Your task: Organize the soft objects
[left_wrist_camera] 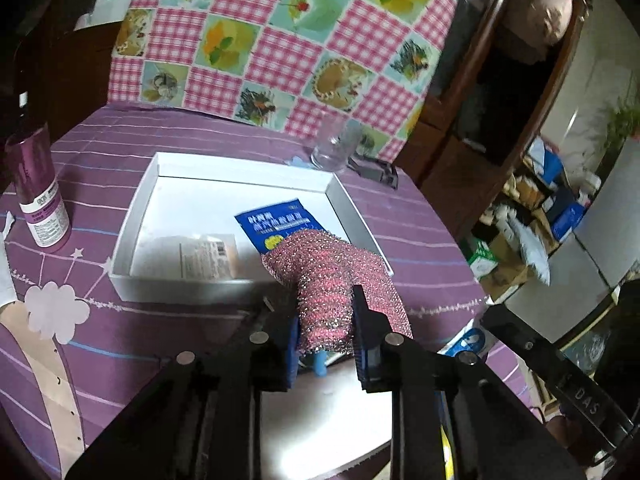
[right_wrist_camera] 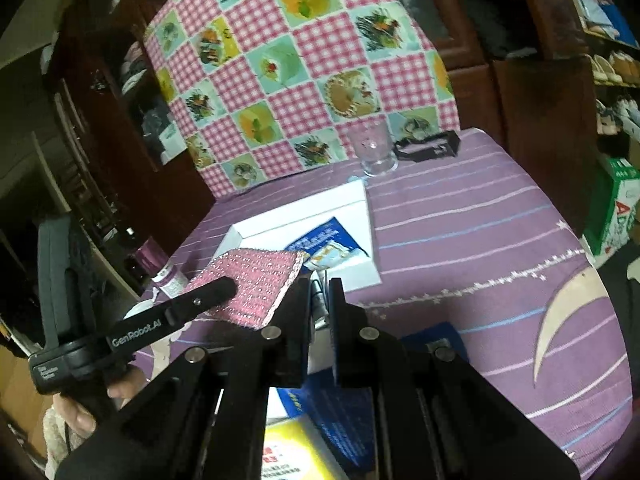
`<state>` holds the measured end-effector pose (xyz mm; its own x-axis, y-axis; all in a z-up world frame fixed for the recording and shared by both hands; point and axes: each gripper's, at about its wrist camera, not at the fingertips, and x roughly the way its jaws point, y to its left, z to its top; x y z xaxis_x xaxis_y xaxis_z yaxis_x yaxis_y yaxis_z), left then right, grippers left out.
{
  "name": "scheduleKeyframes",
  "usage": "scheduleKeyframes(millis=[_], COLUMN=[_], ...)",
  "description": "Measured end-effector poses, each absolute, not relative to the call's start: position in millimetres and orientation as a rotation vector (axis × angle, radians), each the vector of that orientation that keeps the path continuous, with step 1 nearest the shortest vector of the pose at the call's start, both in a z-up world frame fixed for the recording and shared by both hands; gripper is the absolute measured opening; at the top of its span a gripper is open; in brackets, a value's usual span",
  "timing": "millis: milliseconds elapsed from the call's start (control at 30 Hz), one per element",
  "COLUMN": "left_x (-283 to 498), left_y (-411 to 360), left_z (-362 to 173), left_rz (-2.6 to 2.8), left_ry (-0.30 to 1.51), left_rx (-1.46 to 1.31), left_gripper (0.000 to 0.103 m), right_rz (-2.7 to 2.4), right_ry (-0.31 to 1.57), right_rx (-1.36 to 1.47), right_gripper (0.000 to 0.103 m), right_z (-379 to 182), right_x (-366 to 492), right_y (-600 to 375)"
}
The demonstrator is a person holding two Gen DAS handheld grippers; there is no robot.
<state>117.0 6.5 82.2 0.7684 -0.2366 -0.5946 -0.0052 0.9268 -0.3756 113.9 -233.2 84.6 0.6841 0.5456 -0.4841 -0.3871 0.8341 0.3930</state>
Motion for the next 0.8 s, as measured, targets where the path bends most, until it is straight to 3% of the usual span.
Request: scheduleKeyframes(millis=[333,800], left_x=[128.7,147.0], left_y=[51.2,104.8], left_z=[76.4,48.4], left_rz=[-0.056,0.094], left_ry=[0.655,0.6], left_rx=[-0.481,-0.577], left_gripper=[0.021,0.021], right_rz=[0.547,0.568], right_ry=[0.671,0.771], right_rx=[0.349,0.364], right_gripper=[0.01,0.01], right_z=[104.5,80.4], right_x=[151.9,233.5], right_y=[-210.3,-152.9])
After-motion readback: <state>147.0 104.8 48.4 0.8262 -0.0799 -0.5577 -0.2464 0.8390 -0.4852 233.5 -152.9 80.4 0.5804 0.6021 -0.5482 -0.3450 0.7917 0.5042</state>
